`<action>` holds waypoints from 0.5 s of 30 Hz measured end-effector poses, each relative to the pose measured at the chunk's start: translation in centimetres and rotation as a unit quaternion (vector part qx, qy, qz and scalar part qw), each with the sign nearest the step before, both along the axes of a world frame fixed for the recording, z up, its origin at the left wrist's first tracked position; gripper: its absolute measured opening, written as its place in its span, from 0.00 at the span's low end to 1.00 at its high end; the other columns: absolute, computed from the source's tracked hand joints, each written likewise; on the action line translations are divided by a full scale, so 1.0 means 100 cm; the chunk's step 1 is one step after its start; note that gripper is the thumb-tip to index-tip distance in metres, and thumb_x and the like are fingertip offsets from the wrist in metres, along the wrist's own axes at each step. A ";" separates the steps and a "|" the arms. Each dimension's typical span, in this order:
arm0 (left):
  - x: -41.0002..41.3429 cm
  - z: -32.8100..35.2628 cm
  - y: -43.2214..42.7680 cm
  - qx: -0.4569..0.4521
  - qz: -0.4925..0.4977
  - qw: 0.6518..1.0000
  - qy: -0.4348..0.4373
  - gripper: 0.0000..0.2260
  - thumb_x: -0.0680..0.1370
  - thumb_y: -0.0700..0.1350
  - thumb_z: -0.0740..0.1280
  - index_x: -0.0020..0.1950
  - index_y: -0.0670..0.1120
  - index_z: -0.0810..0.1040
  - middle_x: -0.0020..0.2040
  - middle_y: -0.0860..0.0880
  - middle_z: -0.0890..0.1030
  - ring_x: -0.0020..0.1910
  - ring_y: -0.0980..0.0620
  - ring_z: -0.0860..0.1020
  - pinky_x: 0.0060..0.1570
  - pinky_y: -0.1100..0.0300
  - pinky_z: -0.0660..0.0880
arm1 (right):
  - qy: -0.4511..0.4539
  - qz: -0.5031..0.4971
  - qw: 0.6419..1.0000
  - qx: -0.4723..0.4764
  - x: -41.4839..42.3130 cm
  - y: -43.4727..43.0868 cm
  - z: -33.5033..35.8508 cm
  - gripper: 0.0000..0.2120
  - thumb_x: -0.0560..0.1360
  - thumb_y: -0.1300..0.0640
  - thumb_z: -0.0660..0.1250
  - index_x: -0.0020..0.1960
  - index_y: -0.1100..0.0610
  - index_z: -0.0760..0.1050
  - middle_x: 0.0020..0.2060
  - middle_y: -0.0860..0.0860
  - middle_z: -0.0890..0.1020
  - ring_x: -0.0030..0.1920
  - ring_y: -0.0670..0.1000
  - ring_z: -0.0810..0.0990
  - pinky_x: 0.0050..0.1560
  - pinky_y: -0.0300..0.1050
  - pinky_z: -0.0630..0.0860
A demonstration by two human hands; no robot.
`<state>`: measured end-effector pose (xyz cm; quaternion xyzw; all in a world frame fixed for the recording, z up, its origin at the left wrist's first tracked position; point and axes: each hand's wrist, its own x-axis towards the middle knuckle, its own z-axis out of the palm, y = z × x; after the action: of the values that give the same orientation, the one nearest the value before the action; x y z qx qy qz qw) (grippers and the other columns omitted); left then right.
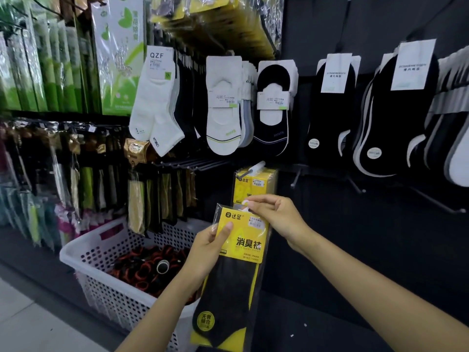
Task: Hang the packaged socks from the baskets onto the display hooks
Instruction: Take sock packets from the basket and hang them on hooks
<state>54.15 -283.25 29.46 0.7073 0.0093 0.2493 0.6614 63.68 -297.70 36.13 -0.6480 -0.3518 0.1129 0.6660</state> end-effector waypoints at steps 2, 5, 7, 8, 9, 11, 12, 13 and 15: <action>0.007 0.002 0.000 -0.035 0.006 0.999 0.005 0.15 0.77 0.55 0.62 0.53 0.46 0.81 0.47 0.47 0.85 0.47 0.50 0.84 0.44 0.64 0.79 | 0.047 0.002 0.999 0.000 0.002 0.000 -0.009 0.11 0.74 0.55 0.70 0.56 0.52 0.78 0.46 0.52 0.86 0.45 0.48 0.85 0.39 0.36 0.78; 0.019 0.005 -0.002 -0.062 0.031 0.998 0.007 0.13 0.77 0.52 0.63 0.52 0.45 0.81 0.45 0.47 0.86 0.45 0.51 0.84 0.40 0.66 0.78 | 0.092 0.003 0.996 -0.008 0.006 0.001 -0.023 0.12 0.74 0.56 0.70 0.57 0.55 0.79 0.47 0.52 0.86 0.44 0.47 0.85 0.37 0.35 0.78; 0.028 0.008 -0.002 -0.062 0.055 0.997 -0.003 0.12 0.77 0.51 0.64 0.52 0.45 0.81 0.44 0.48 0.86 0.43 0.54 0.84 0.39 0.67 0.77 | 0.100 -0.028 0.994 0.019 0.010 0.004 -0.025 0.10 0.74 0.57 0.70 0.55 0.57 0.80 0.45 0.51 0.86 0.44 0.47 0.85 0.36 0.35 0.79; 0.033 0.010 -0.002 -0.064 0.067 0.996 -0.009 0.11 0.77 0.51 0.64 0.52 0.46 0.80 0.45 0.49 0.85 0.43 0.56 0.83 0.39 0.69 0.77 | 0.092 -0.051 0.994 0.039 0.013 0.006 -0.025 0.09 0.74 0.58 0.70 0.54 0.57 0.80 0.45 0.51 0.86 0.44 0.47 0.85 0.36 0.35 0.79; 0.037 0.011 -0.001 -0.060 0.079 0.995 -0.014 0.11 0.78 0.51 0.64 0.54 0.46 0.78 0.47 0.51 0.84 0.44 0.58 0.82 0.39 0.70 0.76 | 0.082 -0.077 0.992 0.057 0.018 0.008 -0.023 0.07 0.75 0.58 0.70 0.52 0.56 0.80 0.45 0.51 0.86 0.44 0.46 0.85 0.36 0.35 0.79; 0.045 0.012 0.002 -0.038 0.096 0.994 -0.017 0.12 0.78 0.51 0.64 0.60 0.49 0.74 0.51 0.53 0.82 0.47 0.61 0.80 0.40 0.73 0.74 | 0.062 -0.118 0.988 0.081 0.027 0.014 -0.018 0.05 0.75 0.59 0.69 0.50 0.54 0.80 0.45 0.49 0.86 0.44 0.46 0.85 0.37 0.36 0.80; 0.049 0.012 0.004 -0.031 0.102 0.994 -0.019 0.13 0.78 0.50 0.64 0.62 0.50 0.71 0.53 0.53 0.81 0.48 0.63 0.79 0.41 0.74 0.74 | 0.051 -0.129 0.987 0.084 0.032 0.018 -0.016 0.04 0.75 0.59 0.69 0.49 0.53 0.80 0.44 0.49 0.86 0.44 0.45 0.85 0.39 0.37 0.81; 0.053 0.011 0.005 -0.032 0.106 0.994 -0.022 0.15 0.78 0.50 0.64 0.64 0.50 0.70 0.53 0.52 0.80 0.48 0.63 0.79 0.43 0.73 0.74 | 0.042 -0.135 0.987 0.083 0.036 0.023 -0.014 0.04 0.75 0.59 0.69 0.48 0.52 0.80 0.44 0.48 0.86 0.44 0.46 0.85 0.40 0.39 0.82; 0.062 0.009 0.010 -0.035 0.114 0.993 -0.023 0.19 0.78 0.51 0.64 0.68 0.50 0.67 0.57 0.52 0.78 0.52 0.59 0.79 0.51 0.65 0.76 | 0.029 -0.142 0.986 0.077 0.044 0.034 -0.011 0.04 0.75 0.59 0.70 0.46 0.51 0.80 0.43 0.48 0.85 0.42 0.46 0.85 0.40 0.40 0.82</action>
<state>60.39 -282.27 30.34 0.6725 0.0830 0.3387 0.6528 68.13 -294.30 35.01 -0.6346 -0.2442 0.0083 0.7332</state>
